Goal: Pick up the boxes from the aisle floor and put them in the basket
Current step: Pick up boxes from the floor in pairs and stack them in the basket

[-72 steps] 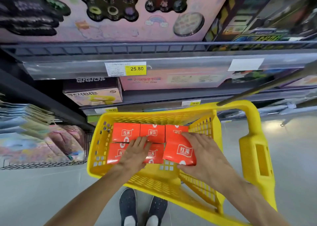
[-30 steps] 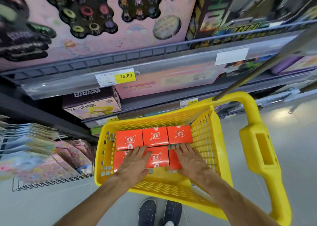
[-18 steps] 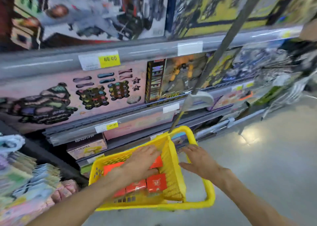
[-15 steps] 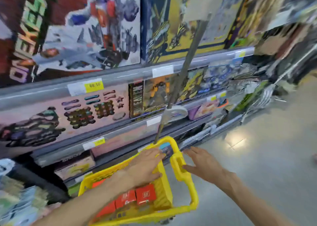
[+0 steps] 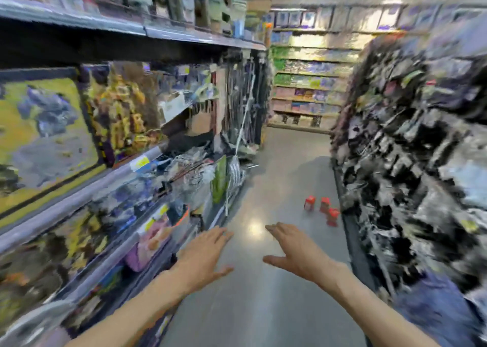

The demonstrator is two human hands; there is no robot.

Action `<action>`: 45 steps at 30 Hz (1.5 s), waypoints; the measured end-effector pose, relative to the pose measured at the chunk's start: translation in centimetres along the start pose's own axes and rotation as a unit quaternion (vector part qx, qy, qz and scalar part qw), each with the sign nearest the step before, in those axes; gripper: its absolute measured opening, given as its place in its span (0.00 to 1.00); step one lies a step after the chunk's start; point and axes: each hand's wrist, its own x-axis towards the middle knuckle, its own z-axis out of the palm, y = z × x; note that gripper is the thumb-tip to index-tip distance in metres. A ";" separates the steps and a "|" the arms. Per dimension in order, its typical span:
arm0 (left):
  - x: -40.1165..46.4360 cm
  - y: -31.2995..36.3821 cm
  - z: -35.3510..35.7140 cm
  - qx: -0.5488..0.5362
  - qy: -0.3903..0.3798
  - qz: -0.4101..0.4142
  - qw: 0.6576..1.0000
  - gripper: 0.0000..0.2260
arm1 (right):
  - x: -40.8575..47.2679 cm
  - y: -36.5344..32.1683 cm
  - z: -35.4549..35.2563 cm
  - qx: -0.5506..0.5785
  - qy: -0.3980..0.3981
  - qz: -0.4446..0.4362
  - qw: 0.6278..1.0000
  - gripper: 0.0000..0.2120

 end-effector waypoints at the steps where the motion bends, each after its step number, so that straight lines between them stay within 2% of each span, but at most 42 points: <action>1: 3.1 0.7 0.5 0.005 0.009 0.014 1.000 0.35 | -0.1 2.7 -0.7 0.003 0.008 0.017 1.000 0.39; 9: 24.5 5.3 5.6 -0.033 0.020 0.061 0.997 0.35 | 1.1 21.8 -4.5 0.020 0.045 0.093 0.994 0.40; 15: 38.6 5.3 9.1 -0.044 0.010 0.066 0.997 0.36 | 6.7 33.3 -4.7 0.014 0.052 0.122 0.991 0.42; 24: 62.6 -0.9 16.5 -0.075 0.020 0.091 0.993 0.35 | 23.3 51.1 -4.0 -0.006 0.047 0.163 0.985 0.39; 31: 82.3 -6.3 21.4 -0.070 -0.021 0.108 0.991 0.36 | 36.0 64.5 -5.2 -0.013 0.047 0.211 0.976 0.38; 39: 103.5 -9.9 30.1 -0.070 -0.044 0.130 0.988 0.35 | 48.8 82.5 -2.0 -0.008 0.042 0.232 0.972 0.41; 45: 120.3 -12.7 36.8 -0.074 -0.084 0.120 0.986 0.38 | 59.8 97.7 0.1 0.002 0.020 0.248 0.968 0.40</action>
